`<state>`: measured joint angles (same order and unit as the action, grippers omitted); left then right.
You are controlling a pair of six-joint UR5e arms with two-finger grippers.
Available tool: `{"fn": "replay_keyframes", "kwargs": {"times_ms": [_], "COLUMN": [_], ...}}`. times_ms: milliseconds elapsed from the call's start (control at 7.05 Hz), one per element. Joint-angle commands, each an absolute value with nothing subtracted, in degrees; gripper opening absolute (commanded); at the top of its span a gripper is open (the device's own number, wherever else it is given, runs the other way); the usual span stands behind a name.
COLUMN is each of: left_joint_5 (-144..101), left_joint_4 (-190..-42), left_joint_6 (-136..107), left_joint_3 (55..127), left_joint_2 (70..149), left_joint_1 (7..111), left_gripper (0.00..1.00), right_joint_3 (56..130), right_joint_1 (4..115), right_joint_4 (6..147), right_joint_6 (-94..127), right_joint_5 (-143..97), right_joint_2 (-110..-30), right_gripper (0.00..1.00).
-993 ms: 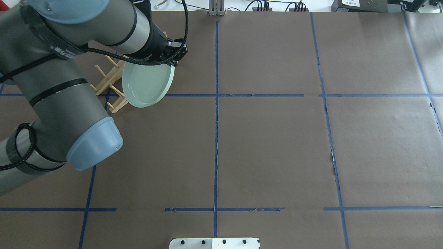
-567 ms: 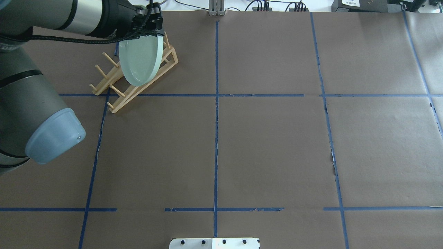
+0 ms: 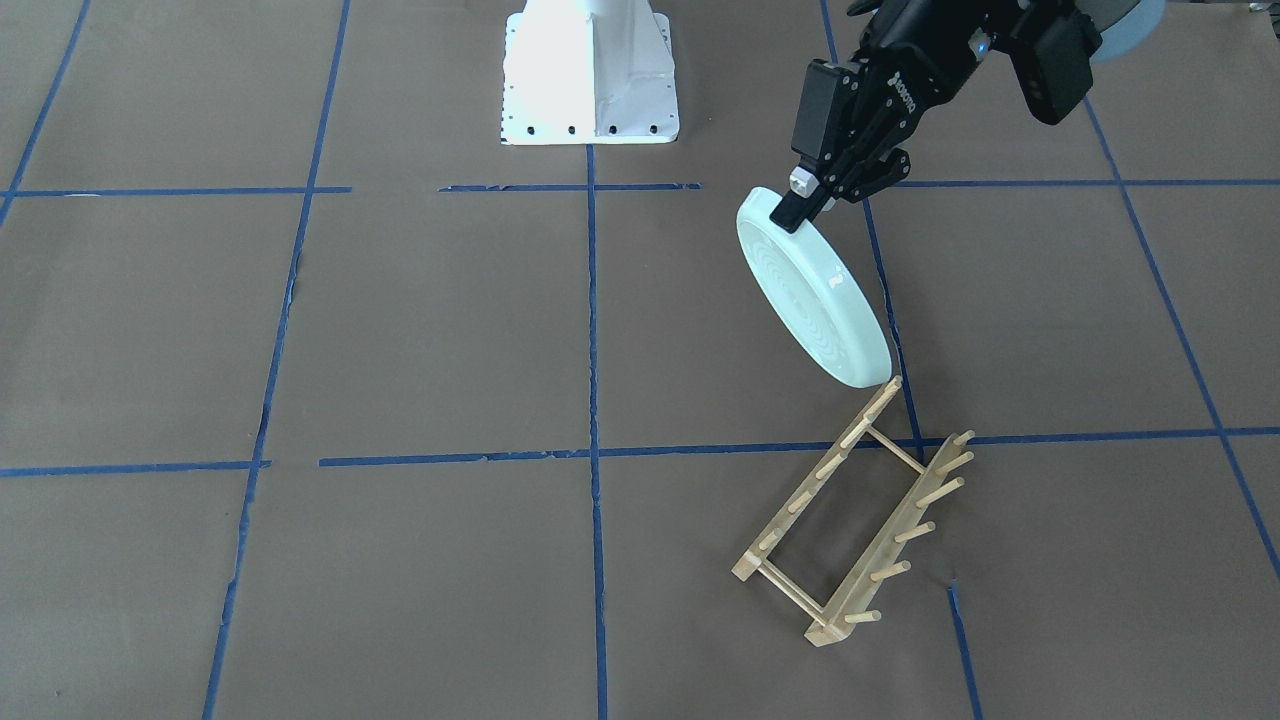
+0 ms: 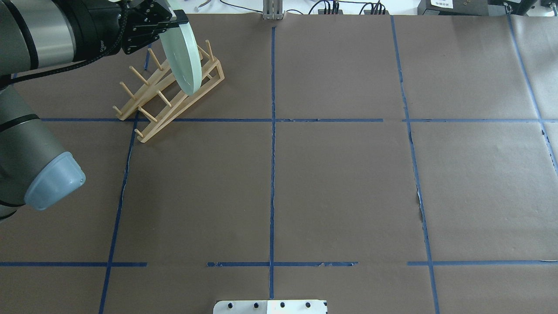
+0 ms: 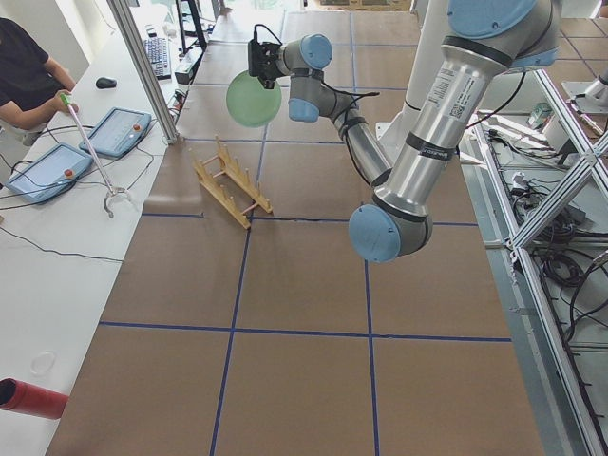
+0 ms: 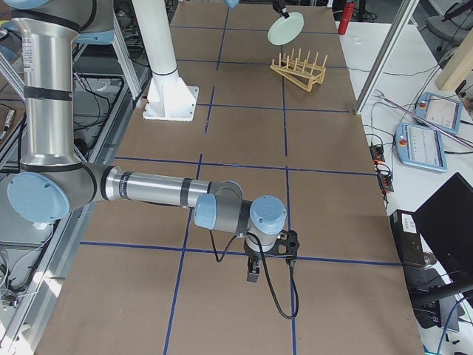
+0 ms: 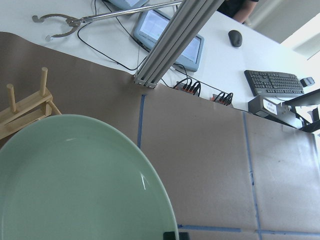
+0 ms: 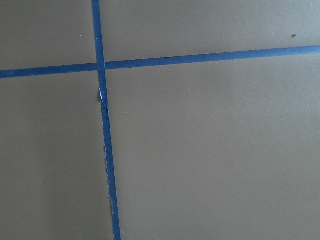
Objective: Place plate on rack
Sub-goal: 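Lift the plate with the left gripper and carry it above the rack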
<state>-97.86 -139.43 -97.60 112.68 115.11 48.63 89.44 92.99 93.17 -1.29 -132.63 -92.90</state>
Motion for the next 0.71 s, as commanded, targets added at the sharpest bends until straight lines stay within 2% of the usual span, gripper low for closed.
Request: {"fn": "replay_keyframes", "kwargs": {"times_ms": [0,567], "left_joint_5": [-90.22,-82.45], "left_joint_4": [-154.89,-161.78], "left_joint_6": [-104.82,-111.5], "left_joint_3": [105.33,90.49], "left_joint_2": [114.61,119.43], "left_joint_1": [48.69,51.76], "left_gripper": [0.0,0.0], "right_joint_3": [89.47,89.47], "right_joint_1": [92.99,92.99], "right_joint_4": [93.16,93.16], "right_joint_6": [-1.23,-1.23], "right_joint_5": [-132.63,-132.63], "right_joint_2": [-92.9,-92.9], "right_gripper": [1.0,1.0]}}
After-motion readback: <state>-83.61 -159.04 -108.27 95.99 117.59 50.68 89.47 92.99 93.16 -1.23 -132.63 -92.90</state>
